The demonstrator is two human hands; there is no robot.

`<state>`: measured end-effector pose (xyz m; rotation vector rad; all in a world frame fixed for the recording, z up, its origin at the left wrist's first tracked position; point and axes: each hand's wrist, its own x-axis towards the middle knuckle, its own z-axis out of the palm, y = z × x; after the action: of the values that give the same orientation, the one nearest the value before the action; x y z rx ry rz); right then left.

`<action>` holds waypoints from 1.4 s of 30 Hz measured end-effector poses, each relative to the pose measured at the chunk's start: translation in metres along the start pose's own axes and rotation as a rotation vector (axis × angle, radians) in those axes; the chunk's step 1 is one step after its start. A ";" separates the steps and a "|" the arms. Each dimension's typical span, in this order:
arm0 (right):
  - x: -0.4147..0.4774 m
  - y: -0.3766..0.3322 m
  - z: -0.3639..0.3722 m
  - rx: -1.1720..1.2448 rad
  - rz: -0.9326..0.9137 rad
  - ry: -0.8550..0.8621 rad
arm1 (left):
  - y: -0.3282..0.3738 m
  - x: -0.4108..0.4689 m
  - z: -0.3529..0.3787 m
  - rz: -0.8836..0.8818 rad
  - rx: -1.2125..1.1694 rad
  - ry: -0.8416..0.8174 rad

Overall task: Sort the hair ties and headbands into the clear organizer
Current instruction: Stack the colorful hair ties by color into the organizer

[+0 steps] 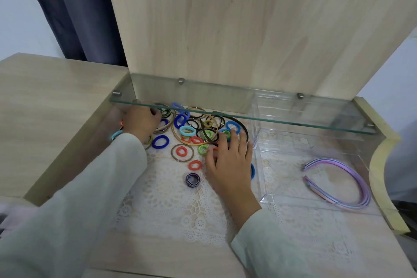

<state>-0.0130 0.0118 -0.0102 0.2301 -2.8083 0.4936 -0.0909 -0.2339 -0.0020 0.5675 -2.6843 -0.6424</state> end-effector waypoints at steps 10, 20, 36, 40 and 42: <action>0.000 0.000 0.000 -0.013 -0.013 -0.017 | -0.002 0.001 0.003 0.026 -0.095 -0.019; -0.001 0.000 -0.001 0.000 -0.016 -0.008 | -0.013 -0.026 -0.019 0.228 -0.135 0.001; -0.006 -0.001 -0.002 0.004 -0.013 0.062 | -0.002 -0.135 -0.034 0.700 -0.298 -0.050; -0.005 0.000 -0.002 -0.008 -0.014 0.050 | -0.002 -0.156 -0.030 0.845 -0.232 -0.005; -0.005 0.001 -0.003 -0.021 -0.015 0.020 | -0.001 -0.162 -0.029 0.894 -0.209 0.027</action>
<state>-0.0079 0.0143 -0.0093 0.2408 -2.7887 0.4596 0.0622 -0.1729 -0.0125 -0.6474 -2.4304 -0.6040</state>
